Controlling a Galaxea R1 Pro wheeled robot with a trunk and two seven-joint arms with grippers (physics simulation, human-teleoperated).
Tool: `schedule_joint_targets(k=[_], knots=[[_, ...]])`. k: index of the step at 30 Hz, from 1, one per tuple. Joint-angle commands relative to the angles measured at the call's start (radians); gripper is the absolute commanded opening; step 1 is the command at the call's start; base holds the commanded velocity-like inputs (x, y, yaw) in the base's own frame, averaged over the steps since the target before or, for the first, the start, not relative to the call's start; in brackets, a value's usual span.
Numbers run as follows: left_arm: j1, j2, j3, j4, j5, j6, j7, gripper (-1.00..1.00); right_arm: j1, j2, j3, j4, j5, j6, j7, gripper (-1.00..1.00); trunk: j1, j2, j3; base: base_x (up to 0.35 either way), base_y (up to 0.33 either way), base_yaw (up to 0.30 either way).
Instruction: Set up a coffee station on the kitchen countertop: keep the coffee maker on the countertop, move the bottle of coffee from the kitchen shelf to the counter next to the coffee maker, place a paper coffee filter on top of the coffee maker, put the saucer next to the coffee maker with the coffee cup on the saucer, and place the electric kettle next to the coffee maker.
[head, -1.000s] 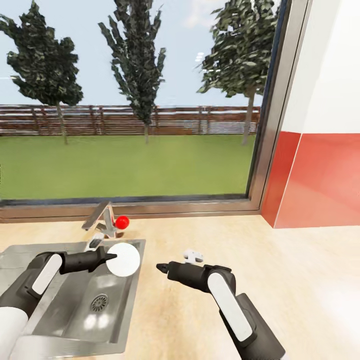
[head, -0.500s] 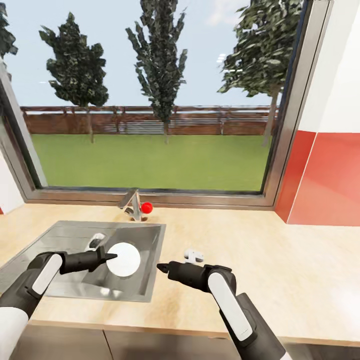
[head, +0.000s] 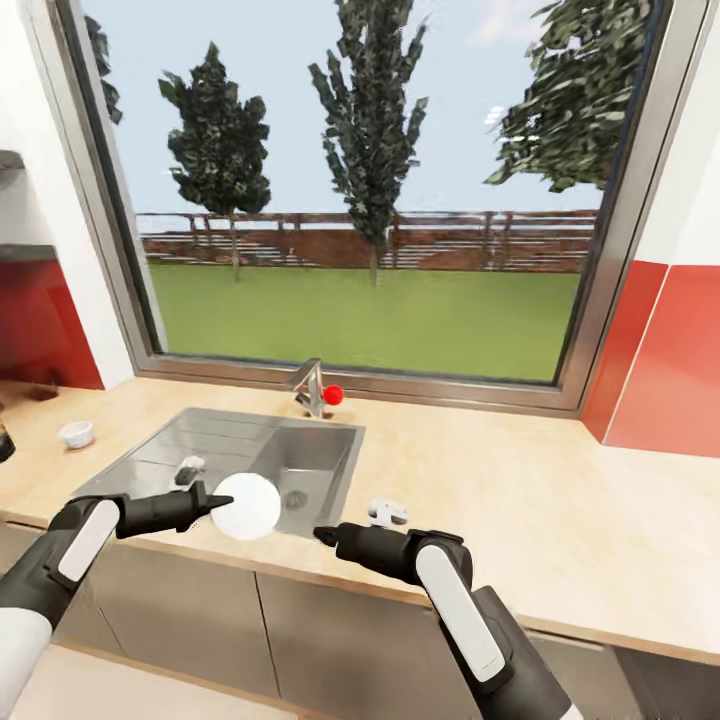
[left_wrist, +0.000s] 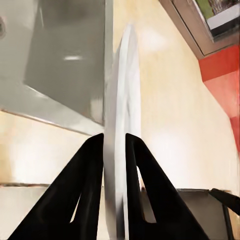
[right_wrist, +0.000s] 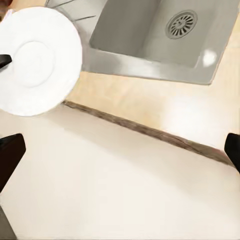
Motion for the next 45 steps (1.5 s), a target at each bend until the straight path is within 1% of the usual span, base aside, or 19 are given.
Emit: schedule_joint_targets(k=[1,5,8,13,18,23,25,27,28,30,33,35,36,37,40,42,43,44,45], knots=[[-0.001,0.004,0.006,-0.011,-0.007,0.003,-0.014,-1.00,0.000,0.000,0.000,-0.001,-0.011,0.001,-0.010,1.00,0.000,-0.001,0.000,-0.335,-0.009,0.276],[0.000,0.011,0.030,-0.038,-0.007,0.005,-0.053,-1.00,0.000,0.000,0.001,-0.003,-0.012,0.001,-0.010,1.00,0.000,-0.001,0.001,-0.324,-0.004,0.275],[0.000,0.013,0.041,-0.044,-0.006,0.005,-0.068,-1.00,0.000,0.000,0.005,-0.013,-0.012,0.001,-0.010,1.00,0.000,-0.001,0.003,-0.256,-0.001,0.258],[0.001,0.016,0.044,-0.046,-0.006,0.005,-0.073,-1.00,0.000,0.000,0.012,-0.036,-0.012,0.001,-0.010,1.00,0.000,-0.001,0.004,-0.072,0.000,0.199],[0.003,0.016,0.045,-0.046,-0.007,0.005,-0.074,-1.00,0.000,0.000,0.015,-0.039,-0.012,0.001,-0.010,1.00,0.000,-0.001,0.005,-0.018,0.000,0.037],[0.002,0.015,0.045,-0.046,-0.007,0.005,-0.074,-1.00,0.000,0.002,0.022,-0.038,-0.012,0.002,-0.008,1.00,0.000,-0.001,0.005,-0.201,0.065,0.005],[0.002,0.015,0.045,-0.046,-0.007,0.005,-0.074,-1.00,0.000,0.002,0.054,-0.038,-0.012,0.002,-0.007,1.00,0.000,-0.001,0.005,-0.289,0.151,0.001],[0.002,0.016,0.045,-0.046,-0.006,0.005,-0.074,-1.00,0.000,0.001,0.112,-0.037,-0.012,0.003,-0.008,1.00,0.000,-0.001,0.005,-0.302,0.178,0.000],[0.002,0.016,0.045,-0.046,-0.006,0.005,-0.074,-1.00,0.000,0.001,0.126,-0.036,-0.012,0.003,-0.008,1.00,0.000,-0.001,0.005,-0.306,0.185,0.000],[0.001,0.017,0.045,-0.046,-0.006,0.005,-0.074,-1.00,0.000,0.000,0.187,-0.028,-0.011,0.003,-0.009,1.00,0.000,-0.001,0.005,-0.222,0.137,0.000],[0.002,0.017,0.046,-0.046,-0.006,0.005,-0.074,-1.00,0.000,-0.004,0.244,0.007,-0.009,0.004,-0.010,1.00,0.000,-0.001,0.005,-0.069,0.043,0.000],[0.003,0.021,0.046,-0.046,-0.006,0.005,-0.075,-1.00,0.000,-0.008,0.299,0.083,-0.008,0.003,-0.010,1.00,0.000,-0.001,0.005,-0.017,0.011,0.000],[0.003,0.023,0.046,-0.046,-0.005,0.005,-0.076,-1.00,0.000,-0.008,0.311,0.101,-0.008,0.003,-0.009,1.00,0.000,-0.001,0.005,-0.011,0.007,0.000],[0.004,0.030,0.046,-0.046,-0.004,0.005,-0.078,-1.00,0.000,-0.008,0.334,0.142,-0.007,0.002,-0.009,1.00,0.000,-0.001,0.005,-0.007,0.004,0.000],[0.006,0.045,0.046,-0.046,0.003,0.005,-0.105,-1.00,0.000,-0.009,0.387,0.294,-0.004,-0.013,-0.009,1.00,0.000,-0.001,0.005,-0.003,0.002,0.000],[0.008,0.052,0.046,-0.045,0.004,0.005,-0.128,-1.00,0.000,-0.009,0.408,0.408,-0.003,-0.061,-0.009,1.00,0.000,-0.001,0.005,-0.001,0.000,0.000],[0.009,0.053,0.046,-0.045,0.004,0.005,-0.132,-1.00,0.000,-0.009,0.412,0.436,-0.002,-0.077,-0.009,1.00,0.000,-0.001,0.005,0.000,0.000,0.000],[0.011,0.056,0.046,-0.043,0.004,0.005,-0.140,-1.00,0.000,-0.009,0.420,0.494,-0.001,-0.113,-0.008,1.00,0.000,-0.001,0.005,0.000,0.000,0.000],[0.012,0.059,0.046,-0.042,0.004,0.004,-0.145,-1.00,0.000,-0.009,0.433,0.592,0.000,-0.171,-0.008,1.00,0.000,-0.001,0.005,0.000,0.000,0.000]])
